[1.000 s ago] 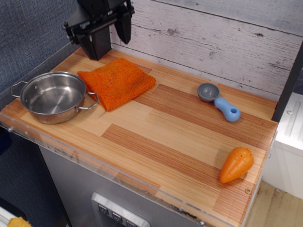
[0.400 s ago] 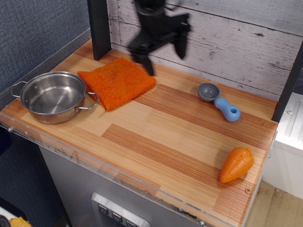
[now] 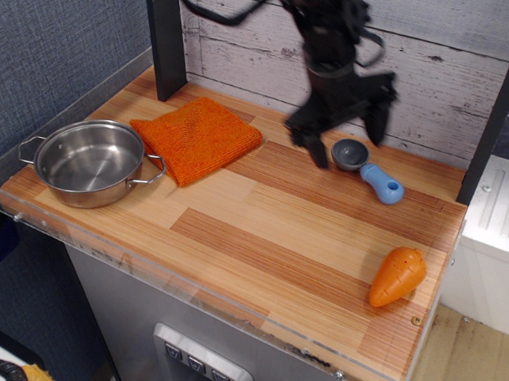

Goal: Put the spoon on the orange cloth

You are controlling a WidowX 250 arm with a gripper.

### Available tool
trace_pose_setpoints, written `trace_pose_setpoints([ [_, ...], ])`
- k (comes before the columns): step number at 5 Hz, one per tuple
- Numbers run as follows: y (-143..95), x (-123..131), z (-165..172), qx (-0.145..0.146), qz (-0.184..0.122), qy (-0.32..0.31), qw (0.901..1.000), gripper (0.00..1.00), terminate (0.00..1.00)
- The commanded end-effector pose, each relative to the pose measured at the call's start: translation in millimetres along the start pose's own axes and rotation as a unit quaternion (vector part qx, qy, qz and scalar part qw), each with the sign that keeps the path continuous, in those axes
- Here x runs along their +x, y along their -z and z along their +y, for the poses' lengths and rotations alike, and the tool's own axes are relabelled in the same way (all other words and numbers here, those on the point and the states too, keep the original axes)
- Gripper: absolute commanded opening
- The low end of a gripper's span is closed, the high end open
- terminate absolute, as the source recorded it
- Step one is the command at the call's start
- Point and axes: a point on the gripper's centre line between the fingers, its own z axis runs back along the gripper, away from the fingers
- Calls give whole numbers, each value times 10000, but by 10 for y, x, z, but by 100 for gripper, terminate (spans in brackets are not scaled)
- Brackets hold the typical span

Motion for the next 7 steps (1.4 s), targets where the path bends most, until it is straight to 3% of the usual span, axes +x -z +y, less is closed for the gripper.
trace_pose_setpoints([
  [1, 152, -295, -316, -9, 88, 439, 9990, 100, 0],
  [2, 266, -395, -356, 235, 98, 569, 9981, 100, 0],
  [3, 290, -431, -332, 396, -52, 711, 9967, 0, 0],
  [5, 205, -391, -276, 465, -176, 755, 9959, 0, 0],
  [7, -66, -289, -360, 290, -271, 845, 9956, 0, 0],
])
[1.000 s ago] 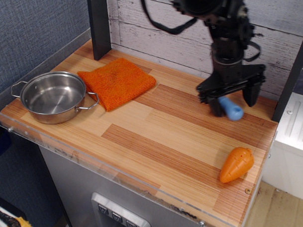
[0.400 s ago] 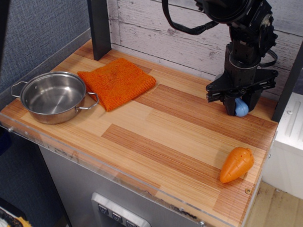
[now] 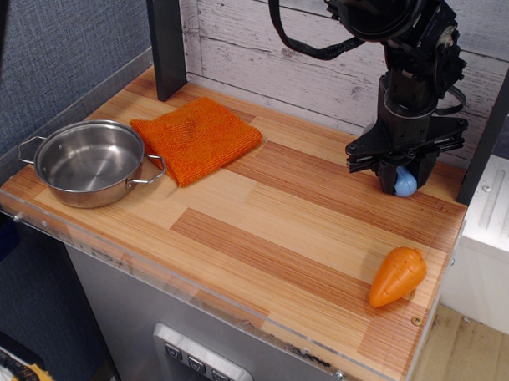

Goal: Put the spoon on the orange cloth

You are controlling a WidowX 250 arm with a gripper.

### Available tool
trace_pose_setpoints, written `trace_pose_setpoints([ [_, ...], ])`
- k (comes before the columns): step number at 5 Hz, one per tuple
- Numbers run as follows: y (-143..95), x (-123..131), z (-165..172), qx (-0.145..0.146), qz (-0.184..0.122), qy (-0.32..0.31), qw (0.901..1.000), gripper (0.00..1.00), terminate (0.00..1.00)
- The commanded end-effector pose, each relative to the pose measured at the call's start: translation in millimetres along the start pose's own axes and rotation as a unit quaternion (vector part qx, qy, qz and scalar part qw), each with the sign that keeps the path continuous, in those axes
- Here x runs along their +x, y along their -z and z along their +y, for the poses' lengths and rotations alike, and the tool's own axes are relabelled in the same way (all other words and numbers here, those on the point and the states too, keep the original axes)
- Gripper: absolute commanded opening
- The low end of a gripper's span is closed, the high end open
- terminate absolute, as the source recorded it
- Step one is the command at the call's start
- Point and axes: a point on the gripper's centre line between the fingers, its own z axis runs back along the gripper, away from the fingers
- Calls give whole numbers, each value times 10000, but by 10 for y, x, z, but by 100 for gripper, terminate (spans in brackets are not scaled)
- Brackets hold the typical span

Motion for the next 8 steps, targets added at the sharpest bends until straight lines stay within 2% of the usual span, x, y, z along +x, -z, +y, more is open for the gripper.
trace_pose_setpoints([
  [1, -669, 219, -12, -499, -624, -136, 9967, 0, 0],
  [3, -1086, 532, 303, -653, -939, -524, 9921, 0, 0],
  [5, -1244, 862, 863, -461, -1182, -990, 9870, 0, 0],
  [8, -1067, 959, 1557, 98, -1190, -1911, 9743, 0, 0],
])
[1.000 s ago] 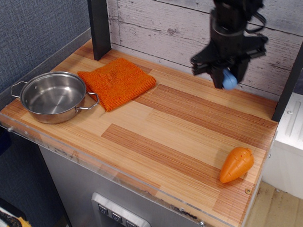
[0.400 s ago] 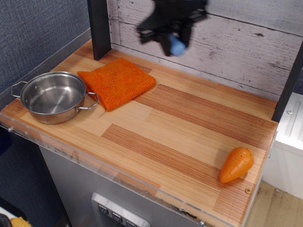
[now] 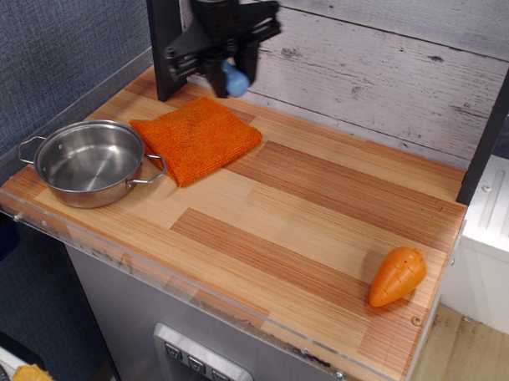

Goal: Put the spoon on the orange cloth

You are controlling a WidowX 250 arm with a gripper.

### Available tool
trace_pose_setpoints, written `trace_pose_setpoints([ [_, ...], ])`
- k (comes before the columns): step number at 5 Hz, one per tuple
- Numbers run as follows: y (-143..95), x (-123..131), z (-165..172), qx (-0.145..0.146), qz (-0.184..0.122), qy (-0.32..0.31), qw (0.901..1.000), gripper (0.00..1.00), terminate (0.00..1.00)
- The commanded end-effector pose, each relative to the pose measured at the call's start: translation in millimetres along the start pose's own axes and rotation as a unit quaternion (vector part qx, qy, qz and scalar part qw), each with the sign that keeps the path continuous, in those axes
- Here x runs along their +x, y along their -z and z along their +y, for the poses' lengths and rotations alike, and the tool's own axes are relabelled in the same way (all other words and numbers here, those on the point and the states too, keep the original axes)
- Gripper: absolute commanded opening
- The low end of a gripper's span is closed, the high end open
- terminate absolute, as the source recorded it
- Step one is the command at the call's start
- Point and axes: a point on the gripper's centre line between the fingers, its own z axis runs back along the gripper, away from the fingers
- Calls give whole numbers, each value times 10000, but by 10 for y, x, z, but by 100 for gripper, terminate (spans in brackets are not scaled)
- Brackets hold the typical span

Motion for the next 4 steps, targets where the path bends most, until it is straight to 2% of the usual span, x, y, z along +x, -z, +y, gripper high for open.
trace_pose_setpoints([
  [1, 31, 57, 327, 246, -158, -392, 9988, 0, 0],
  [2, 158, 66, 379, 253, -125, -559, 9980, 0, 0],
  [4, 486, -11, 390, 654, 68, -455, 9968, 0, 0],
])
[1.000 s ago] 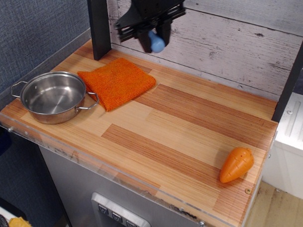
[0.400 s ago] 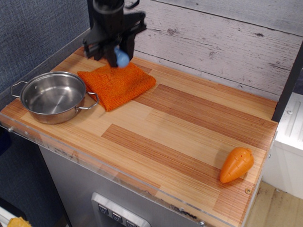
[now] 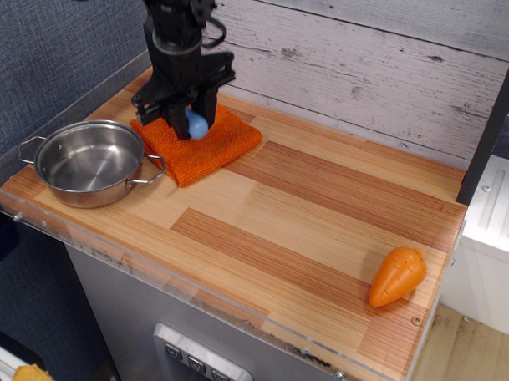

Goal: Put the spoon on the orange cloth

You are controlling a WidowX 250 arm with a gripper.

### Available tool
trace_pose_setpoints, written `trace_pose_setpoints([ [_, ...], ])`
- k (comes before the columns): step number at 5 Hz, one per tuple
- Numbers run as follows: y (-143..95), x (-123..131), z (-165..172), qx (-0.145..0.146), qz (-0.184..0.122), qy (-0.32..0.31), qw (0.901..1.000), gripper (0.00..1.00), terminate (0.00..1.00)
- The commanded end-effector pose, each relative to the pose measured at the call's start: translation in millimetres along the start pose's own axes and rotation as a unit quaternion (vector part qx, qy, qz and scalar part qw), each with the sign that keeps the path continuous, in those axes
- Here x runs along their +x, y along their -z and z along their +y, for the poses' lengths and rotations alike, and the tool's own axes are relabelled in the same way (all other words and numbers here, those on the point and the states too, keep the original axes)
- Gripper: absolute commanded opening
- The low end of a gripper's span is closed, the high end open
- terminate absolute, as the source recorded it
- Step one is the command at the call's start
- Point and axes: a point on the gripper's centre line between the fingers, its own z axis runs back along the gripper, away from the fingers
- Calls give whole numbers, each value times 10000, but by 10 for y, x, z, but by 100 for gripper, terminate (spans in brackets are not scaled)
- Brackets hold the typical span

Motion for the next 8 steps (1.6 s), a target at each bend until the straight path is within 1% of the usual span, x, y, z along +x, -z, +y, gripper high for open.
trace_pose_setpoints([
  [1, 84, -57, -116, 86, -44, 230, 9997, 0, 0],
  [2, 71, -34, -128, 267, 79, 139, 9995, 100, 0],
  [3, 54, -48, -111, 309, 92, 19, 9995, 100, 0],
  [4, 20, -47, -141, 313, 129, 85, 9994, 100, 0],
  [5, -133, 32, -191, 385, -12, 28, 9993, 100, 0],
  [6, -401, 154, -284, 216, -185, 61, 9996, 100, 0],
  [7, -754, 230, -393, -199, -246, 63, 9995, 100, 0],
  [8, -754, 230, -393, -199, -246, 63, 9995, 100, 0],
])
